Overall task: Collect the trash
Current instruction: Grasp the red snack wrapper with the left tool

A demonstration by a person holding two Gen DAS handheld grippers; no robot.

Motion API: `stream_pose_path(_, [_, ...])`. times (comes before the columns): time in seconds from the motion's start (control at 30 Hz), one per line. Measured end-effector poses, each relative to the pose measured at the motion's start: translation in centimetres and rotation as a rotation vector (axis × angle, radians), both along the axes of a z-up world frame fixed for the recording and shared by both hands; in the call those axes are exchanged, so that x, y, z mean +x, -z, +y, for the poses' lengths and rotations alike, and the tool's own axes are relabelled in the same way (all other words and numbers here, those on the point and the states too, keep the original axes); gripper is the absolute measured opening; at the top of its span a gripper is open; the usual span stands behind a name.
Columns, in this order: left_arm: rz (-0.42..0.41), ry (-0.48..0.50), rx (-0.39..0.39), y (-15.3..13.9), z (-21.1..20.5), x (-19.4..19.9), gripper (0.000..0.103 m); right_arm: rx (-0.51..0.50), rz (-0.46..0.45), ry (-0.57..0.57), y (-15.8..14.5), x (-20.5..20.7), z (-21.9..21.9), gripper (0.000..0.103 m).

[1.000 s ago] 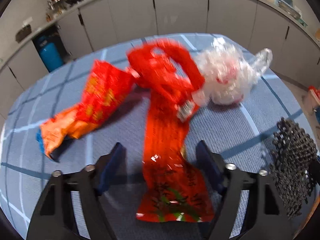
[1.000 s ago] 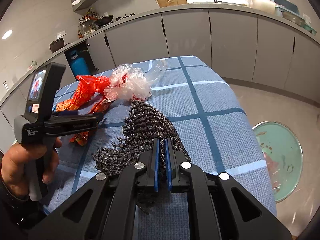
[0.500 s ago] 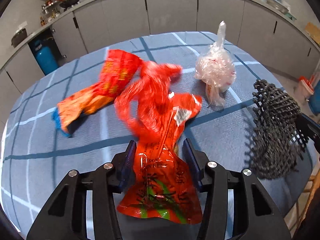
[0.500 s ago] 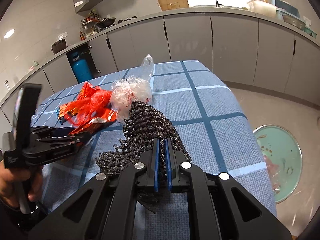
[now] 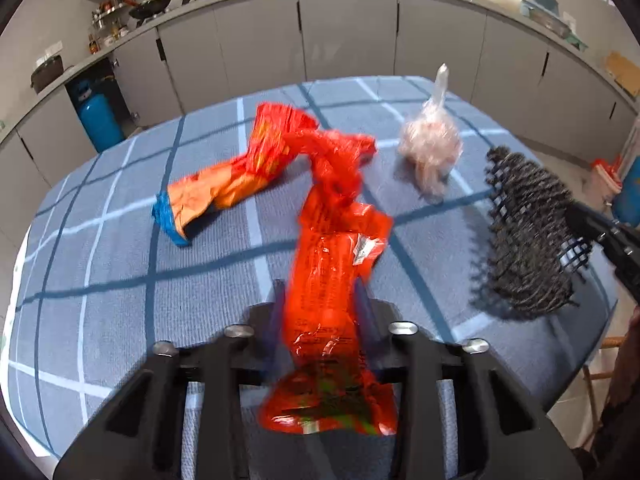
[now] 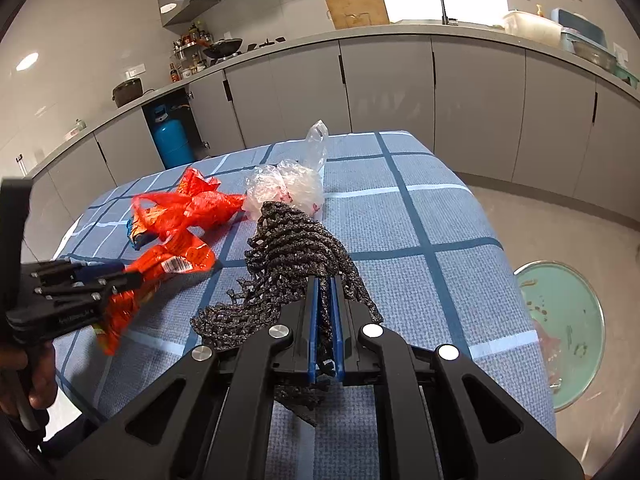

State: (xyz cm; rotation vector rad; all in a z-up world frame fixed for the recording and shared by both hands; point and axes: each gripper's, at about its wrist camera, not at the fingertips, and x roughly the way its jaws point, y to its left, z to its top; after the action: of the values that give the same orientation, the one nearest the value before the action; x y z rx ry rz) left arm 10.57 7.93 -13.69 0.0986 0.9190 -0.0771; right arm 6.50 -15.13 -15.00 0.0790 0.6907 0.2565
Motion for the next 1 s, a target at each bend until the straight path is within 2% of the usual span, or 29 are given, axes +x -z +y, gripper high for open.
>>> stream_pose_path(0.07, [0.008, -0.008, -0.006, 0.6, 0.6, -0.1, 0.029, 0.0, 0.001, 0.0, 0.1, 0.0, 0.0, 0.008])
stream_pose_path(0.27, [-0.02, -0.008, 0.005, 0.1, 1.0, -0.9, 0.028, 0.001, 0.002, -0.003, 0.1, 0.0, 0.0, 0.008])
stream_pose_path(1.0, [-0.182, -0.143, 0.039, -5.7, 5.8, -3.5, 0.028, 0.008, -0.028, -0.011, -0.7, -0.3, 0.6, 0.008])
